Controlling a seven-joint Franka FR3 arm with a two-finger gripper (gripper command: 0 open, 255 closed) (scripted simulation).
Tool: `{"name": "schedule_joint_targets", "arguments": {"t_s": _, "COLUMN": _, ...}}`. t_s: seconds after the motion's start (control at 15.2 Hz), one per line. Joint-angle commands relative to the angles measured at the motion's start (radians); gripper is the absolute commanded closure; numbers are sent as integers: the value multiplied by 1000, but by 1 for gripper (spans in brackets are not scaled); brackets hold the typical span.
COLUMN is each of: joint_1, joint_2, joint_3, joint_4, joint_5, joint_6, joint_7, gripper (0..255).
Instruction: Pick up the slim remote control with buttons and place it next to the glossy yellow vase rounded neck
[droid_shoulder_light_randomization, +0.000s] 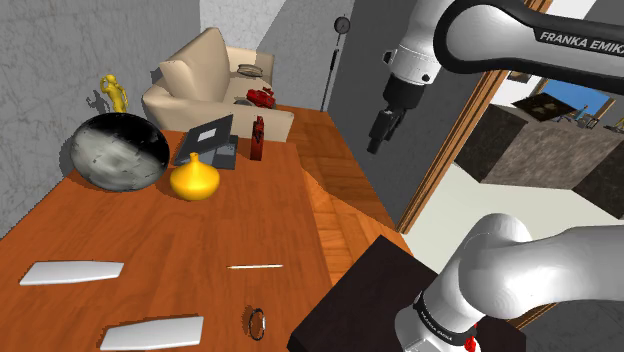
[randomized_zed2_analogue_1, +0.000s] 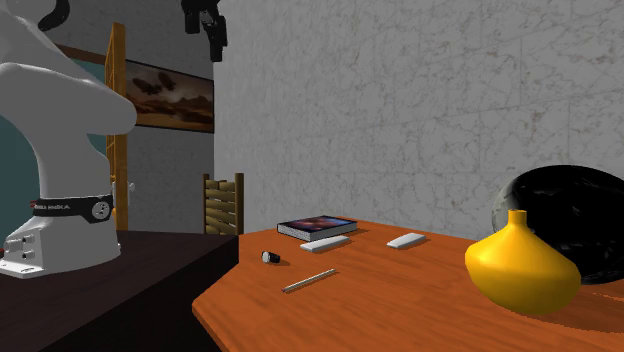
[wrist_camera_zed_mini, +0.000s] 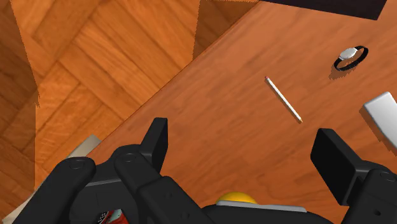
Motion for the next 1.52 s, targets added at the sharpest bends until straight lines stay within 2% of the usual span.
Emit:
{"name": "schedule_joint_targets", "arguments": {"t_s": 0.0, "joint_1": 0, "joint_2": 0, "joint_3": 0, "joint_4": 0, "joint_5": 0, "joint_6": 0, "joint_7": 0, "gripper": 0}}
{"name": "schedule_joint_targets", "arguments": {"t_s": 0.73, "joint_1": 101, "joint_2": 264, "joint_3": 94, "joint_4": -57, "joint_5": 59, "joint_6": 305, "joint_7": 19, "gripper": 0}}
{"name": "schedule_joint_targets", "arguments": {"t_s": 1.45, "joint_1": 178, "joint_2": 612, "joint_3": 196, "joint_4": 13, "joint_5": 65, "joint_6": 567, "joint_7": 46, "gripper": 0}}
